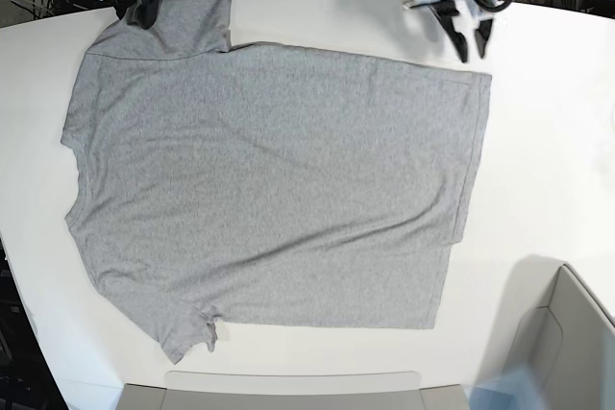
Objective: Fold the T-shirt properly
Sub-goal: 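Move both grippers down to the shoulder corners of the grey T-shirt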
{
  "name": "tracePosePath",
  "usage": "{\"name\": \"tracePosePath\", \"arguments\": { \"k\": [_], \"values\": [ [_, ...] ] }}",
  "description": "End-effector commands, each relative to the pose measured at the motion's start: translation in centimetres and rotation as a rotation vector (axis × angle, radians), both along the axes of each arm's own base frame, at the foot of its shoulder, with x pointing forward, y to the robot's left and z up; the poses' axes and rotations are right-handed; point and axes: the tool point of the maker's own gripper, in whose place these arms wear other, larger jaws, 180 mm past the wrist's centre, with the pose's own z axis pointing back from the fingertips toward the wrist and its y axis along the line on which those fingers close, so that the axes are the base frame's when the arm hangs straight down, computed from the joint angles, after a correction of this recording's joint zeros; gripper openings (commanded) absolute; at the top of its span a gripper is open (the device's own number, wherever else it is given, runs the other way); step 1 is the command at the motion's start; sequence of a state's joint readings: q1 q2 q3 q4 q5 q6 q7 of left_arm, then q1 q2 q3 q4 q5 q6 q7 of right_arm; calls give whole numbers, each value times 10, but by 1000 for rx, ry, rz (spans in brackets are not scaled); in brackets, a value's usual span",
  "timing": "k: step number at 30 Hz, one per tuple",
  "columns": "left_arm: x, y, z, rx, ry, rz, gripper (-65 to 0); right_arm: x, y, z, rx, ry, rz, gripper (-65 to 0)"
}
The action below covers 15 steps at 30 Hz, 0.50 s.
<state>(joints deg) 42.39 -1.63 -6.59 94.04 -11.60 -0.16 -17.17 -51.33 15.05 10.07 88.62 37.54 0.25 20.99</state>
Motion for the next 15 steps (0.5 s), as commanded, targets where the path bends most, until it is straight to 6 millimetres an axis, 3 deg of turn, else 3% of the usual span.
{"name": "tracePosePath", "arguments": {
  "k": [1, 5, 9, 15],
  "values": [
    [4, 8, 4, -7, 14, 18, -456, -4, -2, 2, -4, 6, 7, -393],
    [20, 35, -5, -107, 137, 117, -455, -4, -5, 2, -13, 10, 17, -393],
    [36, 36, -13, -253, 208, 66, -455, -3, -6, 3, -17, 9, 22, -393],
    [43, 67, -12, -298, 257, 125, -456, -3, -6, 2, -15, 10, 20, -393]
  ]
}}
